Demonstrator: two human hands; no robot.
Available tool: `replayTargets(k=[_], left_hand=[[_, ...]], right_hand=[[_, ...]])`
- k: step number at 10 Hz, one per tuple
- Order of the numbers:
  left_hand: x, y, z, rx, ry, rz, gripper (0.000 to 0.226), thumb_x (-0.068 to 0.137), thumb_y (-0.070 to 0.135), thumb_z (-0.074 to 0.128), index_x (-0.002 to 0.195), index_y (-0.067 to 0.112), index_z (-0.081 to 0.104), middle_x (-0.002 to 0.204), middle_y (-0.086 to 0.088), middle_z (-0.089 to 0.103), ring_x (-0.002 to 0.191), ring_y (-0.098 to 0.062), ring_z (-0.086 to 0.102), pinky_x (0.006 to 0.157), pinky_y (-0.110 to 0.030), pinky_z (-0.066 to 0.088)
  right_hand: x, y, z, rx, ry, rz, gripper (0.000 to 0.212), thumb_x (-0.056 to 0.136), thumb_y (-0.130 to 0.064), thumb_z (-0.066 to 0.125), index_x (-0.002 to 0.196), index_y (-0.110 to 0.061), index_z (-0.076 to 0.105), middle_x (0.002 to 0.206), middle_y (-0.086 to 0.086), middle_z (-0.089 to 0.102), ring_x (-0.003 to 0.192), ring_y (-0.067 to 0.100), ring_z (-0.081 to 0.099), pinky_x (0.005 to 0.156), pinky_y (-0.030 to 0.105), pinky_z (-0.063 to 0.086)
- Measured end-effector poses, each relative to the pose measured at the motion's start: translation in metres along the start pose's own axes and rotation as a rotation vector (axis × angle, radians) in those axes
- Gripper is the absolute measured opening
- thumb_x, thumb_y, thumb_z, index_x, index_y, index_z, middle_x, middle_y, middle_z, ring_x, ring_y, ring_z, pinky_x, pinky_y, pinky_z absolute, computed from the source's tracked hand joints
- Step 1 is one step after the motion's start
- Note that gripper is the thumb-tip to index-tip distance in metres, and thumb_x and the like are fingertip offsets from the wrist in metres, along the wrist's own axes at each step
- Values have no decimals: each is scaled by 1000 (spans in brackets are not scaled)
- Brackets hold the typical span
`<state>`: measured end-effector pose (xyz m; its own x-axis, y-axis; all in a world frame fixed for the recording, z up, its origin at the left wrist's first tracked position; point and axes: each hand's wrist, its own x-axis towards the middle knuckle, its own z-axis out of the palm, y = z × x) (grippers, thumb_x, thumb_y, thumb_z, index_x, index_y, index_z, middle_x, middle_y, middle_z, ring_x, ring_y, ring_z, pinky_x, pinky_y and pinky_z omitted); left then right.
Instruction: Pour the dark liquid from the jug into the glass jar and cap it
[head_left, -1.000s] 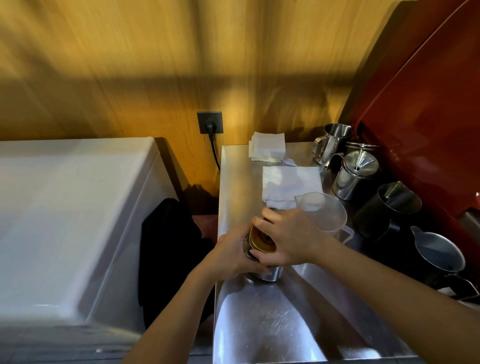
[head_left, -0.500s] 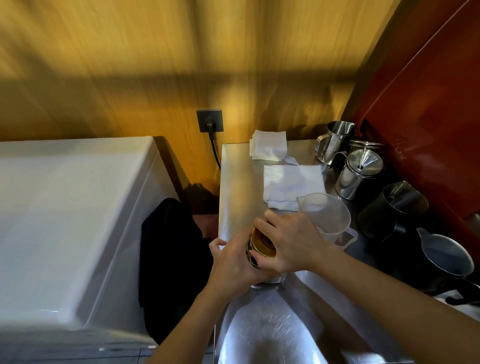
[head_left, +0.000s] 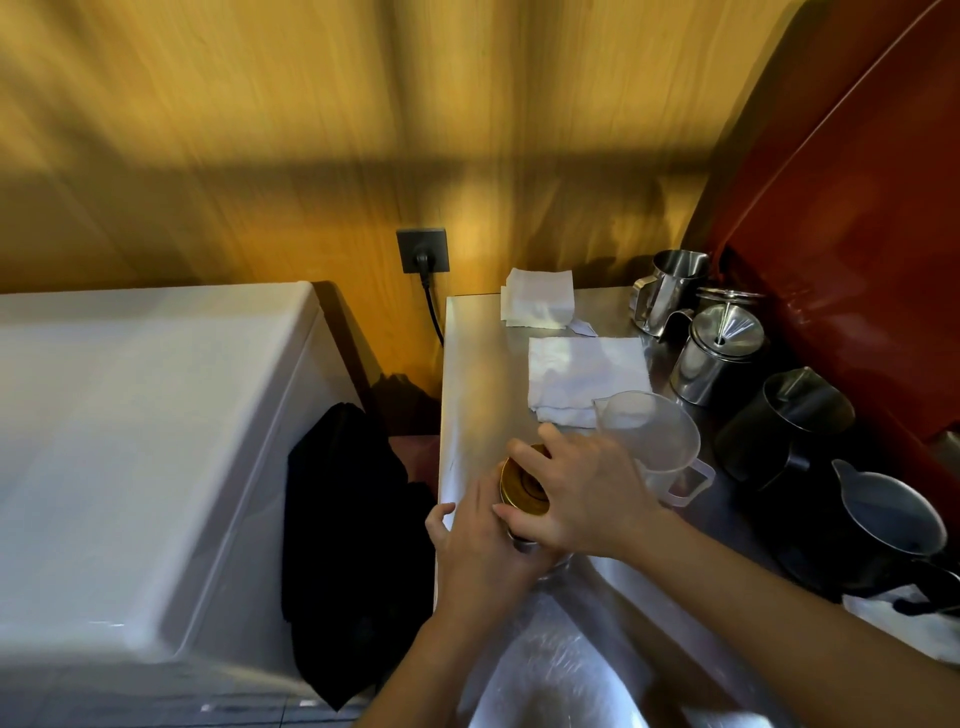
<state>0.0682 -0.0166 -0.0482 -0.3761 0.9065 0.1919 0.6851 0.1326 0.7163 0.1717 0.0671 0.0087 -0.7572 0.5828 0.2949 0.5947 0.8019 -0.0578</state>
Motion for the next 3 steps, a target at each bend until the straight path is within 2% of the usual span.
replayTargets(k=[1,2,3], left_hand=[[4,-7,-2,22,-85,-33,87,65,58,72,137,32,33,129,13,45,124,-11,38,103,-31,16],[11,-9,-10,-10,-303,-46,119,59,62,77,147,38,0,154,12,11,140,-10,9,112,-34,6],[25,-14,-38,-43,-503,-55,114,59,63,77,146,45,5,158,10,8,145,-15,9,118,-38,10]], right_hand=[[-3,1,-5,-22,-39,23,83,71,-77,33,124,-16,45,98,7,63,84,25,57,70,36,47],[-2,4,-12,133,-54,63,89,71,-78,37,135,-16,33,114,7,59,97,24,53,80,36,42],[4,15,-19,259,-31,146,81,74,-74,39,134,-19,36,125,6,53,109,23,48,89,37,39]])
